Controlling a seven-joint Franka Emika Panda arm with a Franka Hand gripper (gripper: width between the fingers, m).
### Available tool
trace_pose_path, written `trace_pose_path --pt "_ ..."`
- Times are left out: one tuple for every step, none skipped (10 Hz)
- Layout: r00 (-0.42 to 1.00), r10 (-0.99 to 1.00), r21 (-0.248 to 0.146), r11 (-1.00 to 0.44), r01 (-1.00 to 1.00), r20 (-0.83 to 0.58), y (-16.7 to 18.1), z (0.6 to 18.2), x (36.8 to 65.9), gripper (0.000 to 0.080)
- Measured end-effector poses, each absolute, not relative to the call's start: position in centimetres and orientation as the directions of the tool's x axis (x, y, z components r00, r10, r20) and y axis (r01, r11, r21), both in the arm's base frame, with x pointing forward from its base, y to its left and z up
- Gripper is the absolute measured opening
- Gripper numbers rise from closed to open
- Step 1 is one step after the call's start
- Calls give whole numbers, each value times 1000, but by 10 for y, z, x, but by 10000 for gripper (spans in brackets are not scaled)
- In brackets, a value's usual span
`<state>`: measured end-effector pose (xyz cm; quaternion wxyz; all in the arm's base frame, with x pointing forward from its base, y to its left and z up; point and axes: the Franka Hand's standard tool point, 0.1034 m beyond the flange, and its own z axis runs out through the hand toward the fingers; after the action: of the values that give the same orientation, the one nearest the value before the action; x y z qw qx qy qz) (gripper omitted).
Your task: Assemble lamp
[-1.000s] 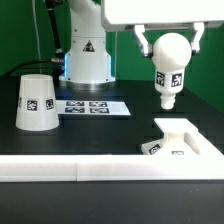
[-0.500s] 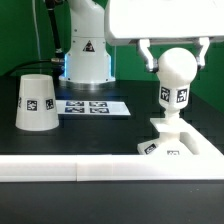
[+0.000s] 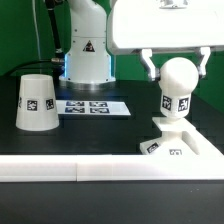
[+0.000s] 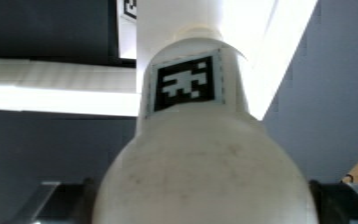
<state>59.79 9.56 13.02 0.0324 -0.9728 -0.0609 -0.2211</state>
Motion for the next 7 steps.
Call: trace_pose_path --pt "889 107 -32 -990 135 446 97 128 595 579" --pt "885 111 -29 -990 139 451 99 125 591 579" --pt "875 113 -24 -990 141 470 99 124 589 579" --pt "865 114 -19 -990 141 489 100 124 586 579" --pt "861 114 -17 -990 141 495 100 124 584 579" --pt "862 114 -18 -990 141 494 99 124 585 589" --pt "862 114 -18 -990 141 494 99 124 585 589"
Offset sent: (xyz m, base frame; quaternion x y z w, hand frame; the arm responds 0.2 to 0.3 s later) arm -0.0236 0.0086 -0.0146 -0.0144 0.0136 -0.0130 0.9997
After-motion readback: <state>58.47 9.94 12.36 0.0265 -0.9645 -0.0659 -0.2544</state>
